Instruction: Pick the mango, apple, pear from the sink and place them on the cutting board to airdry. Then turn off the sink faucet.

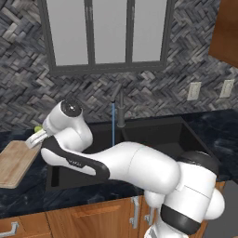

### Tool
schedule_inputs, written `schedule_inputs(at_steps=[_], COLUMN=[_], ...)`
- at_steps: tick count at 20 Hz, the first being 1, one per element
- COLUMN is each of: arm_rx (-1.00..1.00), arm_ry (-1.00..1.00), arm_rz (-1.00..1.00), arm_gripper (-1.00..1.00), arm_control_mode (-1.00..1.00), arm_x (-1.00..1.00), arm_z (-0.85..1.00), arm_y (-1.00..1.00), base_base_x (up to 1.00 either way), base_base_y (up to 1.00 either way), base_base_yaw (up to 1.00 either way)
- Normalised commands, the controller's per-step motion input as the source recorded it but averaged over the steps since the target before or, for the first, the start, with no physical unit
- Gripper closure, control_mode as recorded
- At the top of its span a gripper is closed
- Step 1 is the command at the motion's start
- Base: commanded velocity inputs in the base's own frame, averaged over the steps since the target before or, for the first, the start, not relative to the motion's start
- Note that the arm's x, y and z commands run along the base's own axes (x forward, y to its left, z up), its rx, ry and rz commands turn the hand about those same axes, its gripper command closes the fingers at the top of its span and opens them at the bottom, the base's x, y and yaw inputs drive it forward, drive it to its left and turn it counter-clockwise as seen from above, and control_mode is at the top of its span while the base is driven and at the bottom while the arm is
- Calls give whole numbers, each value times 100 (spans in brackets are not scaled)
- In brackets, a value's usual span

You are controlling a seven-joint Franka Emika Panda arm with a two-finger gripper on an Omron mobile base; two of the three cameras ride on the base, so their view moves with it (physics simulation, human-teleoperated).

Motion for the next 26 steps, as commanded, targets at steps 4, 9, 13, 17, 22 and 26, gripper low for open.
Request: schedule_inputs(at_steps=[4,9,13,17,22,26], arm_rx=[-4,-2,0,0,0,-1], arm_ry=[0,0,0,0,0,0], arm_rz=[-2,-2,-1,-1,-2,-3], arm_gripper=[100,100,100,100,100,100], arm_control_mode=[-100,-100,-100,-100,-100,-100], arm_x=[22,21,24,26,19,12], arm_z=[-16,-22,-25,-25,-16,-3], arm_y=[22,20,17,17,20,28], base_base_x=[0,0,0,0,0,0], base_base_y=[0,0,0,0,0,0], base_base_yaw=[0,0,0,0,0,0])
